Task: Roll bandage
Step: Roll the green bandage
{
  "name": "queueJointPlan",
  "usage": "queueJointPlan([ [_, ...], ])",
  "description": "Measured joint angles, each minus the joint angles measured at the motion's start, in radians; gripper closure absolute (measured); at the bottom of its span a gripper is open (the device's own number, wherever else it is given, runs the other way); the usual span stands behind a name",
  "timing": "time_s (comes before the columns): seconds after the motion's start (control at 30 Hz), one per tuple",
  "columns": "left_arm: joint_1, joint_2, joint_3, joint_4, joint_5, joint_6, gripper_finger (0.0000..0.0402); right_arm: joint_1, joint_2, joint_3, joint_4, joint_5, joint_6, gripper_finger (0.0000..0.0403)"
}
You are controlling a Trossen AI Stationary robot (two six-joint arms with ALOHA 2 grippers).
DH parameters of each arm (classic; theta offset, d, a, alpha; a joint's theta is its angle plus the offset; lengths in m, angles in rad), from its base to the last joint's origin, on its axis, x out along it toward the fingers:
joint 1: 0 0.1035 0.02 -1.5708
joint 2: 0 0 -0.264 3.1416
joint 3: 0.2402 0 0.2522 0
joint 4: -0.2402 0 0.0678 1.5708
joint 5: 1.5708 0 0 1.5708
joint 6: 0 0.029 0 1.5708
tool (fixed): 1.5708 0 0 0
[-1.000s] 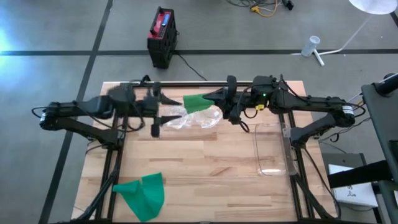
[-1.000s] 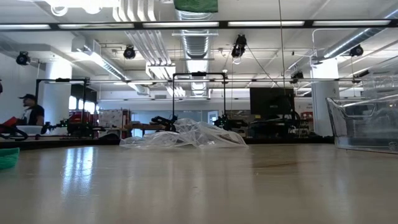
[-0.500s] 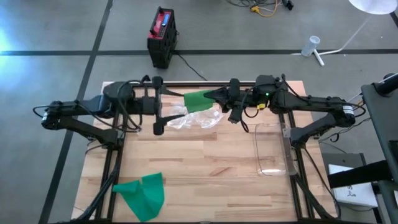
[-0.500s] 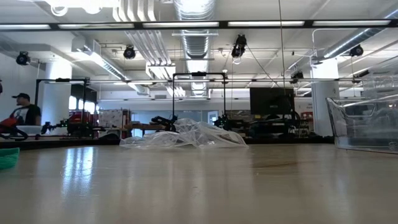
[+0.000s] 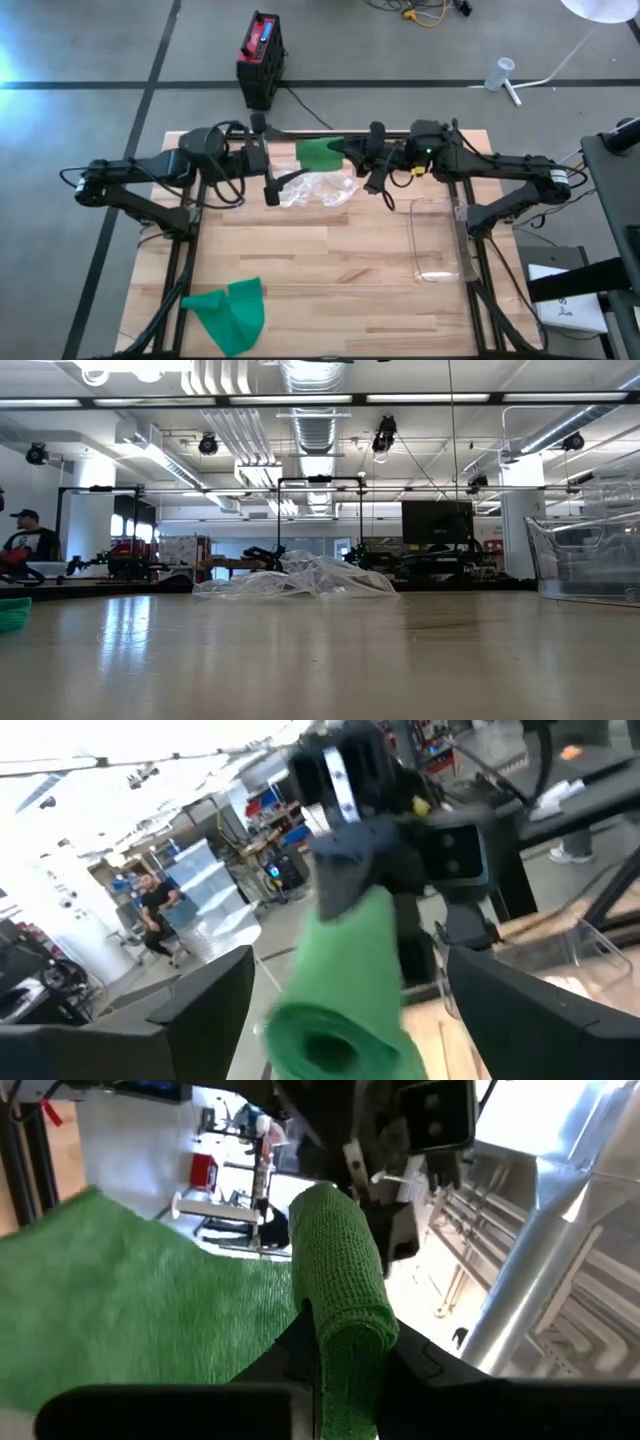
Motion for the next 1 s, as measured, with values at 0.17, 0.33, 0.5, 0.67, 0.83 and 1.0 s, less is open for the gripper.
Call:
queueJointPlan([
  [0.17, 0.0, 0.015, 0.03, 0.01, 0.011, -0.004, 0.0082, 0.002, 0.0, 0.0, -0.007, -0.004, 0.0, 0.0357],
  [0.33, 0.002, 0.06, 0.041, -0.01, 0.0, -0.065, 0.0092, 0.002, 0.0, 0.0, -0.007, -0.005, -0.001, 0.0357],
  [0.5, 0.01, 0.068, 0.068, -0.032, -0.013, -0.157, 0.011, 0.003, 0.0, 0.0, -0.012, -0.012, -0.007, 0.0357],
  [0.67, 0.017, 0.067, 0.095, -0.113, -0.013, -0.231, 0.0133, 0.006, 0.0, 0.0, -0.014, -0.032, -0.05, 0.0357],
  [0.83, 0.022, 0.068, 0.098, -0.126, 0.065, -0.241, 0.0149, 0.011, 0.0, 0.0, -0.007, -0.064, -0.052, 0.0357],
  [1.0, 0.024, 0.068, 0.097, -0.125, 0.079, -0.241, 0.0166, 0.011, 0.0, 0.0, -0.006, -0.065, -0.052, 0.0357],
])
